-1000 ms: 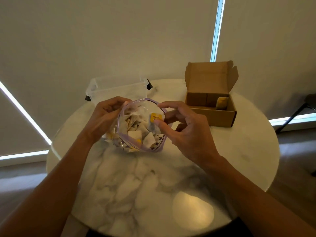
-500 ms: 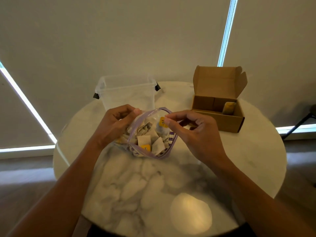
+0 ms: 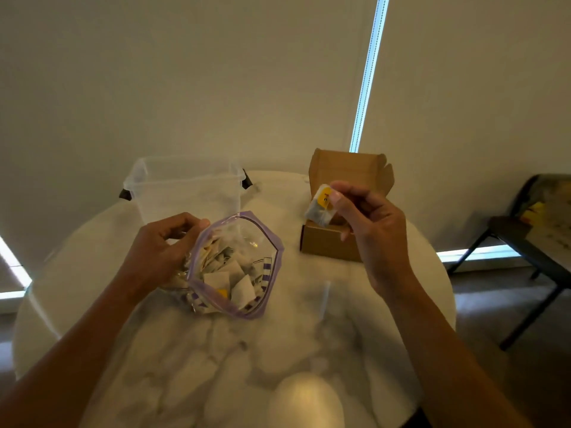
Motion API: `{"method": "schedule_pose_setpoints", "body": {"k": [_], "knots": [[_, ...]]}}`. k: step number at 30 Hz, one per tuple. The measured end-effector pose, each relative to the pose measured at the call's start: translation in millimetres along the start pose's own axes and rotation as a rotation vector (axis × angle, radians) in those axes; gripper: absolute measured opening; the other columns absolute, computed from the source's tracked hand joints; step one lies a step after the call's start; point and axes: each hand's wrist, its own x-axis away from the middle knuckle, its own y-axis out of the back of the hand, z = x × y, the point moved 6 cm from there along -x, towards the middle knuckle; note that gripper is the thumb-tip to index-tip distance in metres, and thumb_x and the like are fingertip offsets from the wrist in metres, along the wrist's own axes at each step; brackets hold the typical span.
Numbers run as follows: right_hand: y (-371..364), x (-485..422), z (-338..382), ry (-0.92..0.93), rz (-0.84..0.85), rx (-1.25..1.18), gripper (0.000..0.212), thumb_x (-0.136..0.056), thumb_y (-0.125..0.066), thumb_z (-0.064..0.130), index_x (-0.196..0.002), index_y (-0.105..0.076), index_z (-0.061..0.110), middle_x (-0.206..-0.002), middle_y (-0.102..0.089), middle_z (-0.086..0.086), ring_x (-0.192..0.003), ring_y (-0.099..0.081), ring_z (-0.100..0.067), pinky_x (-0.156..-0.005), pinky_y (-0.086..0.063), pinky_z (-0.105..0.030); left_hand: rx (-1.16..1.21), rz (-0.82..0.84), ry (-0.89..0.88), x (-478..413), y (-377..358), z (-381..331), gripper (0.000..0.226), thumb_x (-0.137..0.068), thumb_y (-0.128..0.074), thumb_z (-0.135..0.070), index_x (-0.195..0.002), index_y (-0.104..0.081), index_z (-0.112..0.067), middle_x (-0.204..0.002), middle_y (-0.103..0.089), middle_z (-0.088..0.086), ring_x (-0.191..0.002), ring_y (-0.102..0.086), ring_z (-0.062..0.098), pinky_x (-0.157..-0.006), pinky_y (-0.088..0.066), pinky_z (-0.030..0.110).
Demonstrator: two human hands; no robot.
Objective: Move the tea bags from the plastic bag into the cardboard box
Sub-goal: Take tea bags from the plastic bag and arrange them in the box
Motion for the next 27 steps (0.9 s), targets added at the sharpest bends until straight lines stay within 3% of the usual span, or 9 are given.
{"method": "schedule_pose_setpoints", "body": {"k": [3, 6, 9, 11, 17, 22, 24, 27], "knots": [[36.2, -32.6, -2.7, 0.137, -0.034, 0.368, 0.013, -0.1, -0.074, 0.029, -0.112, -0.08, 0.027, -0.102, -0.079, 0.009, -0.089, -0.072, -0.007, -0.071, -0.058, -0.022, -0.033, -0.023, -0.023, -1.3, 0.2, 0.5, 0.013, -0.105, -0.074, -0.036, -0.097, -0.079, -0.027, -0.085, -0.078, -0.008, -0.084, -0.068, 0.011, -0.075, -0.054, 0.022], [56.9, -54.3, -27.8, 0.119, 0.023, 0.669, 0.008, -0.1, -0.073, 0.027, -0.107, -0.075, 0.031, -0.1, -0.077, 0.009, -0.086, -0.07, 0.001, -0.065, -0.051, -0.008, -0.051, -0.02, -0.039, -2.1, 0.0, 0.6, 0.015, -0.104, -0.074, -0.042, -0.098, -0.078, -0.029, -0.085, -0.078, -0.01, -0.086, -0.071, 0.017, -0.074, -0.055, 0.033], [55.9, -56.2, -58.2, 0.117, 0.158, 0.887, 0.008, -0.103, -0.07, 0.028, -0.108, -0.07, 0.035, -0.096, -0.073, 0.012, -0.082, -0.068, 0.0, -0.066, -0.048, -0.008, -0.05, -0.023, -0.047, -0.9, 2.3, -1.9, 0.038, -0.092, -0.065, -0.062, -0.099, -0.079, -0.028, -0.084, -0.078, -0.01, -0.084, -0.071, 0.016, -0.073, -0.055, 0.034], [51.5, -51.4, -65.8, 0.146, 0.192, 0.913, 0.011, -0.105, -0.066, 0.023, -0.112, -0.072, 0.027, -0.096, -0.07, 0.013, -0.081, -0.063, 0.003, -0.067, -0.044, -0.005, -0.067, -0.028, -0.055, 0.1, 2.9, -3.1, 0.044, -0.092, -0.063, -0.063, -0.098, -0.079, -0.023, -0.084, -0.078, -0.008, -0.083, -0.07, 0.014, -0.073, -0.054, 0.034], [48.1, -37.7, -60.7, 0.187, 0.225, 0.83, 0.015, -0.106, -0.063, 0.014, -0.115, -0.072, 0.021, -0.103, -0.071, 0.01, -0.087, -0.062, 0.006, -0.073, -0.045, -0.004, -0.082, -0.029, -0.051, 1.0, 1.0, -3.9, 0.03, -0.097, -0.065, -0.048, -0.095, -0.078, -0.021, -0.084, -0.077, -0.007, -0.085, -0.07, 0.016, -0.073, -0.052, 0.034], [49.0, -25.6, -55.5, 0.195, 0.235, 0.778, 0.015, -0.106, -0.062, 0.017, -0.116, -0.072, 0.023, -0.104, -0.072, 0.012, -0.085, -0.065, 0.003, -0.07, -0.047, -0.008, -0.104, -0.017, -0.053, 1.8, 1.9, -1.8, 0.03, -0.099, -0.068, -0.05, -0.098, -0.079, -0.021, -0.084, -0.078, -0.009, -0.084, -0.071, 0.017, -0.069, -0.053, 0.022], [53.7, -28.2, -47.3, 0.163, 0.184, 0.705, 0.014, -0.106, -0.063, 0.02, -0.116, -0.073, 0.024, -0.101, -0.072, 0.012, -0.082, -0.067, 0.002, -0.066, -0.049, -0.009, -0.101, -0.01, -0.045, 1.4, 1.0, -1.5, 0.034, -0.1, -0.074, -0.052, -0.098, -0.079, -0.018, -0.085, -0.078, -0.008, -0.086, -0.073, 0.022, -0.07, -0.055, 0.031], [69.6, -45.2, -36.0, 0.166, 0.099, 0.756, 0.014, -0.104, -0.067, 0.023, -0.114, -0.075, 0.029, -0.102, -0.073, 0.016, -0.09, -0.065, 0.004, -0.069, -0.045, -0.005, -0.098, -0.002, 0.006, -0.5, 0.0, 3.5, 0.019, -0.104, -0.074, -0.03, -0.097, -0.08, -0.014, -0.087, -0.08, -0.005, -0.093, -0.075, 0.032, -0.071, -0.058, 0.039]]}}
